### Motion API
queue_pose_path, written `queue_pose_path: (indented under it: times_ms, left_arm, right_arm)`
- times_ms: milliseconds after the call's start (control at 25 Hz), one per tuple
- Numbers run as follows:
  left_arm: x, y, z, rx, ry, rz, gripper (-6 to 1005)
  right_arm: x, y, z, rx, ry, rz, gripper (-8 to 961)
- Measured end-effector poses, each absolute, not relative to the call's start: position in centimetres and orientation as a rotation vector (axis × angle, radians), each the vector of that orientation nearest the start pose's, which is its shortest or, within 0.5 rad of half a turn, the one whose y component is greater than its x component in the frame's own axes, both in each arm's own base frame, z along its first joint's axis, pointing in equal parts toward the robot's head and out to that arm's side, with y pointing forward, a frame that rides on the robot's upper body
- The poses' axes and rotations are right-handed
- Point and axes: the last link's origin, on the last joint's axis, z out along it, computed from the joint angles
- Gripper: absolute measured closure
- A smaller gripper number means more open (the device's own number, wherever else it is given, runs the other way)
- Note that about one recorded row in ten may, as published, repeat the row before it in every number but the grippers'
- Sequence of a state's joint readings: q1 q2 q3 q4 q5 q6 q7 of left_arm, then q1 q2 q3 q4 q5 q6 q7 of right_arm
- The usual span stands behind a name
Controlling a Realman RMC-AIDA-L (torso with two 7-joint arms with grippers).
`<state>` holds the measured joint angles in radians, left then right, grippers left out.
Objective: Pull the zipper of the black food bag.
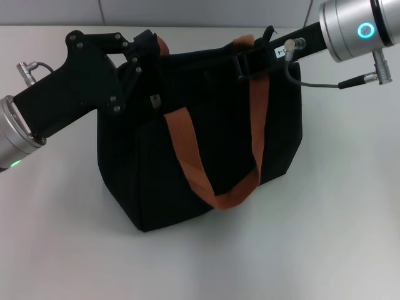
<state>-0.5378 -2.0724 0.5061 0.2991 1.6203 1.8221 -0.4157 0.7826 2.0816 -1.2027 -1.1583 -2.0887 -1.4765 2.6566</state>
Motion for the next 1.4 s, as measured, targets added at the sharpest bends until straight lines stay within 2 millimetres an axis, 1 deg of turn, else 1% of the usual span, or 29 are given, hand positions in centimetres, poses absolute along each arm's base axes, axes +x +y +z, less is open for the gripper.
queue_pose_path:
  times_ms: [80,400,680,920,1200,1400]
  left_arm:
    - [-23.4,30.7,1.1,-2.167,0.306,-1.165,924]
    - [-23.4,30.7,1.1,-2.166,0.305,-1.168,923]
    - [-23.4,30.6,1.2,-2.163,0.301,-1.169,922]
    - [-23.5,30.6,1.2,-2.161,0.298,-1.168,921]
    - [-23.5,30.6,1.2,-2.162,0.299,-1.169,921]
    - [-23.5,30.6,1.2,-2.161,0.297,-1.168,920]
  right_arm:
    - [8.9,38.3,-0.6,-2.771,1.238,0.293,805]
    - [9.1,38.4,-0.3,-2.750,1.221,0.260,956]
    - [8.7,38.5,0.4,-2.693,1.184,0.195,954]
    - [8.5,38.5,0.8,-2.663,1.184,0.173,954]
    - [8.8,38.2,1.4,-2.614,1.190,0.159,954]
    - [9.2,37.9,2.3,-2.564,1.184,0.164,953]
